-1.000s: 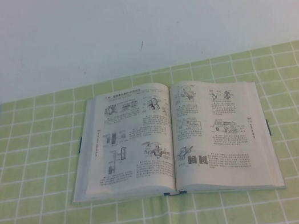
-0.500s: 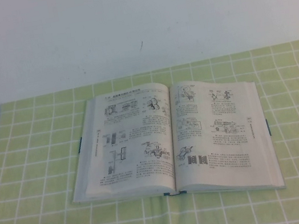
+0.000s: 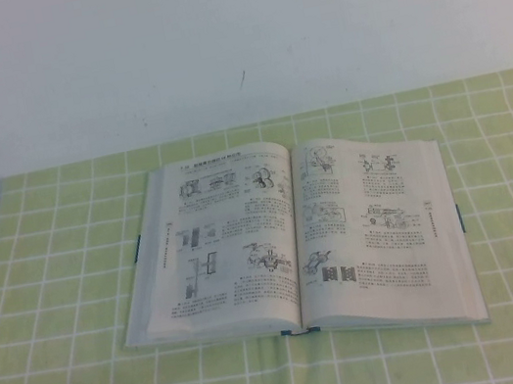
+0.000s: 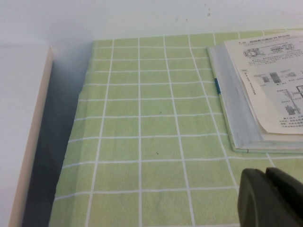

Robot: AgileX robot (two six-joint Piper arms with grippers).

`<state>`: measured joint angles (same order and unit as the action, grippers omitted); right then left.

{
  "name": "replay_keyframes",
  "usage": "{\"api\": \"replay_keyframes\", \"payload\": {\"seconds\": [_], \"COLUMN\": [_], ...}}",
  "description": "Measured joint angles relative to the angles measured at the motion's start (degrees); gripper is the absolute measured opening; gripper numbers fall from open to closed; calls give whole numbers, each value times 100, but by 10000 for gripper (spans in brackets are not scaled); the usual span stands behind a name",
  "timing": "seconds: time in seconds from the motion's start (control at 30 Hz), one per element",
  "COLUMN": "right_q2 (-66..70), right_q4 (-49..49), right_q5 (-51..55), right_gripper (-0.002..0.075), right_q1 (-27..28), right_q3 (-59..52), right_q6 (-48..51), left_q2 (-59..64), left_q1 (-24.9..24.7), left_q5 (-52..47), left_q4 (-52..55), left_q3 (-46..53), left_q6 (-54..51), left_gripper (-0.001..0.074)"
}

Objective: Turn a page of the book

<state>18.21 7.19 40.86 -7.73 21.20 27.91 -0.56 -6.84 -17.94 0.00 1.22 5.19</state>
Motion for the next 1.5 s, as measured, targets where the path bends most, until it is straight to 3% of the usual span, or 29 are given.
{"api": "replay_keyframes", "payload": {"seconds": [0.33, 0.37, 1.5], "right_q2": [-367, -1889, -1889], "right_q4": [-488, -1098, -1098], "right_q5": [-819, -1980, -2006], "right_gripper": [-2, -3, -3], "right_q1": [66, 673, 915], "right_q3": [-553, -2220, -2232], "right_q6": [-255, -2366, -2422], "left_q2": [0, -9, -9], "left_q1": [0, 0, 0], "left_q5": [-10, -35, -35], "left_q4": [0, 0, 0], "left_q3": [0, 0, -10], "left_q6": [0, 15, -1], "left_gripper": [-4, -4, -4]}}
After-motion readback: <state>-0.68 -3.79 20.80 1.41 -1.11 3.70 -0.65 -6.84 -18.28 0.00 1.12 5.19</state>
